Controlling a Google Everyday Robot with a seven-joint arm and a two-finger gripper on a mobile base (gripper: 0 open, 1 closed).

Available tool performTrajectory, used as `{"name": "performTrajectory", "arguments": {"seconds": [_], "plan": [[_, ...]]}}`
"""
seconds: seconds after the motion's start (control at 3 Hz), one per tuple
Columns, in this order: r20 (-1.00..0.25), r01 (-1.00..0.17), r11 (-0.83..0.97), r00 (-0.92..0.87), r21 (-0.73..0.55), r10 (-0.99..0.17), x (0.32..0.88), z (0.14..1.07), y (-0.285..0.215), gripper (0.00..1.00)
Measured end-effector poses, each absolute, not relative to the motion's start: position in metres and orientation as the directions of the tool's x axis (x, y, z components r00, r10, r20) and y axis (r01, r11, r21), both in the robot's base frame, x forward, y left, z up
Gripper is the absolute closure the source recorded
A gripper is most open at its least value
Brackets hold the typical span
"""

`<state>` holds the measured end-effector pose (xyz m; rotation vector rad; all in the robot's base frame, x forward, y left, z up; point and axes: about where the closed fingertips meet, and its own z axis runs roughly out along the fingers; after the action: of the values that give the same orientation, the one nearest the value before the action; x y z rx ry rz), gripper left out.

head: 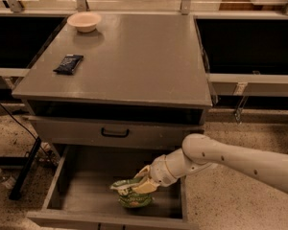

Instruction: Pick green jalapeno chip bag from middle drawer and place on counter

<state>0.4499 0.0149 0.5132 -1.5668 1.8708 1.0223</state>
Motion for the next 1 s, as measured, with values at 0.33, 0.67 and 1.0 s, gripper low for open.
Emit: {"name": "performTrajectory", "arguments": {"seconds": [0.33,0.67,1.0], "plan": [[-0.761,-0.985,0.048,-0.157,0.165,-0.63,0.447,0.556,0.013,1.0],[-0.748,-0.994,0.045,-0.107,0.103,-0.655,0.444,0.591,0.007,1.0],[-0.726,-0.998,0.054,-0.063,0.035,-0.685,0.443,0.632,-0.007,1.0]]}}
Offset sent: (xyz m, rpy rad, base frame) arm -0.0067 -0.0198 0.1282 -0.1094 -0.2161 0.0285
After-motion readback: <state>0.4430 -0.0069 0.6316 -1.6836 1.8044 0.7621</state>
